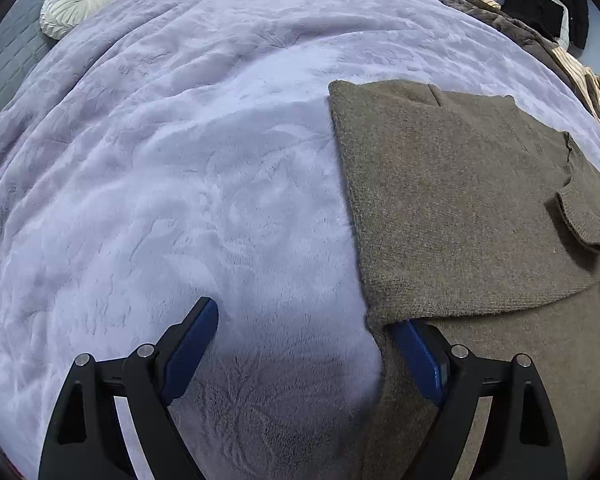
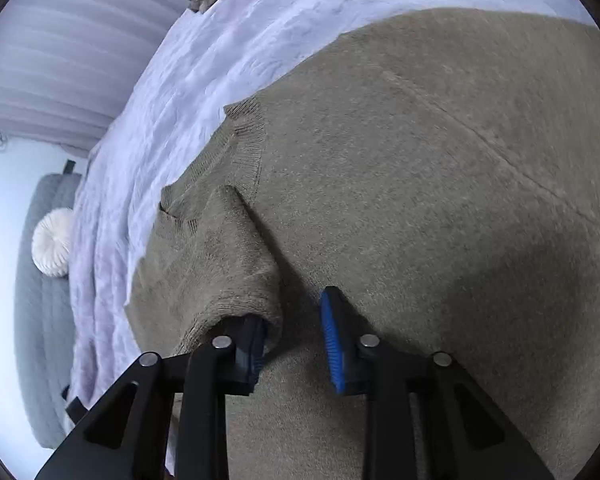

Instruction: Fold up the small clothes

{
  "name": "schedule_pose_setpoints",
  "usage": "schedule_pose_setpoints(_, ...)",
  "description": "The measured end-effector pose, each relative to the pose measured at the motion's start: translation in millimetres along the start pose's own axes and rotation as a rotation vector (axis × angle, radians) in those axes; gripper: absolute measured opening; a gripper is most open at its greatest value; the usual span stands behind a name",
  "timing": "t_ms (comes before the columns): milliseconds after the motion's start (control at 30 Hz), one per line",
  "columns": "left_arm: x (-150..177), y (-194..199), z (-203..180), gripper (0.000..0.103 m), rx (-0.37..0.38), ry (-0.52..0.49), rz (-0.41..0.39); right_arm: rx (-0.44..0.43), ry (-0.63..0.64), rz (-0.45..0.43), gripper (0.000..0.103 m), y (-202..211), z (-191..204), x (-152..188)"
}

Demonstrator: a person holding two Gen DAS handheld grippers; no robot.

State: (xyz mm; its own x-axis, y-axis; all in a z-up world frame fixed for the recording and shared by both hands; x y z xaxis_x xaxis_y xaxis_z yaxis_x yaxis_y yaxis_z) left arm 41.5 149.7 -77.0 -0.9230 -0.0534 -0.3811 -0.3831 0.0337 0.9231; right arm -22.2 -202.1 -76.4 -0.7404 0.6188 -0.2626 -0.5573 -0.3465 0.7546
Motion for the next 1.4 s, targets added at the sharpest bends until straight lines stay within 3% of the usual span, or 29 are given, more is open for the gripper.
schedule_pose_setpoints(67,-0.3,8.2,3.1,0.088,0.034,-0.004,0.021,0.016,0.002,-0.001,0.038,2.5,0.8,0.0)
schedule_pose_setpoints(133,-3.2,18.8,8.5,0.088,0.079,0.011,0.027,0.091,0.078,-0.002,0.043,3.5,12.2,-2.0)
schedule_pose_setpoints(233,-21.0,25.4,13.8,0.088,0.110,0.050,0.020,0.343,0.433,-0.022,0.054,9.2,50.2,0.4)
schedule_pose_setpoints(367,-52.5,1.9,-3.5,0.088,0.116,0.056,0.054,0.629,0.920,-0.083,0.055,3.1,86.7,24.3)
schedule_pose_setpoints(433,-63.9,-15.0,-18.4,0.088,0.148,0.059,0.079,0.718,1.106,-0.112,0.055,-6.0,100.7,38.6)
schedule_pose_setpoints(533,-76.5,-35.7,-39.8,0.087,0.143,0.029,0.097,0.779,1.312,-0.122,0.055,-19.6,108.8,54.2)
schedule_pose_setpoints(567,-79.8,-38.3,-43.2,0.082,0.144,0.036,0.090,0.791,1.350,-0.107,0.052,-25.8,108.6,55.0)
schedule_pose_setpoints(600,-82.6,-38.6,-45.0,0.058,0.160,0.049,0.085,0.763,1.342,-0.085,0.043,-31.1,112.0,49.7)
schedule_pose_setpoints(633,-84.3,-38.9,-46.0,0.039,0.177,0.060,0.091,0.704,1.286,-0.059,0.004,-31.0,113.0,40.4)
schedule_pose_setpoints(667,-85.7,-38.7,-46.1,0.037,0.187,0.075,0.096,0.646,1.174,-0.059,0.006,-19.7,108.3,28.3)
schedule_pose_setpoints(733,-85.9,-38.2,-46.3,0.037,0.191,0.074,0.090,0.447,0.832,-0.124,0.006,12.3,88.7,-4.5)
schedule_pose_setpoints(833,-83.7,-39.3,-46.4,0.037,0.190,0.049,0.084,0.188,0.264,-0.155,0.009,45.5,17.0,-41.4)
schedule_pose_setpoints(867,-84.8,-39.9,-44.4,0.038,0.194,0.056,0.085,0.076,0.047,-0.149,0.014,48.9,-17.3,-44.2)
schedule_pose_setpoints(900,-86.2,-41.0,-42.5,0.044,0.191,0.066,0.090,0.025,-0.098,-0.144,0.019,50.3,-42.0,-42.6)
schedule_pose_setpoints(933,-87.2,-41.6,-40.3,0.053,0.186,0.076,0.095,-0.005,-0.232,-0.141,0.032,53.1,-66.7,-37.1)
schedule_pose_setpoints(967,-88.4,-41.7,-38.0,0.053,0.194,0.085,0.100,-0.039,-0.294,-0.148,0.035,56.4,-79.7,-31.4)
schedule_pose_setpoints(1033,-90.7,-42.3,-35.7,0.053,0.214,0.086,0.113,-0.095,-0.300,-0.131,0.036,63.7,-80.2,-19.1)
schedule_pose_setpoints(1100,-93.3,-41.9,-36.9,0.052,0.227,0.065,0.115,-0.174,-0.213,-0.063,0.038,59.0,-52.2,-2.9)
schedule_pose_setpoints(1133,-93.6,-41.6,-38.0,0.039,0.232,0.051,0.113,-0.229,-0.168,0.003,0.038,47.6,-30.2,9.8)
schedule_pose_setpoints(1233,-96.6,-40.6,-40.0,0.029,0.256,0.027,0.126,-0.341,-0.079,0.208,0.038,-2.4,32.7,54.6)
schedule_pose_setpoints(1300,-98.2,-38.5,-39.5,0.022,0.271,0.014,0.130,-0.360,-0.042,0.298,0.038,-39.3,67.9,80.3)
schedule_pose_setpoints(1400,-99.5,-35.0,-32.8,0.012,0.294,0.004,0.134,-0.362,-0.059,0.307,0.038,-77.2,94.8,97.3)
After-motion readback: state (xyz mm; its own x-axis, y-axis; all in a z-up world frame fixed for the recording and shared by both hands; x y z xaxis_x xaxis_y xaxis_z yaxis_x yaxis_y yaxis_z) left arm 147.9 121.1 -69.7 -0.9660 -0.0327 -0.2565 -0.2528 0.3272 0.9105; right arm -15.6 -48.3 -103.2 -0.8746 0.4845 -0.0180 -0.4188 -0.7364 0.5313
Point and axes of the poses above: each gripper's, at about its wrist camera, not at the fingertips, and y roughly against the way its jaws point, z to its left, x to its underside, the point moved 3 cm from there along -y, roughly the way its jaws point, and after that the axes turned 7 degrees about y, right-handed, at the moved point
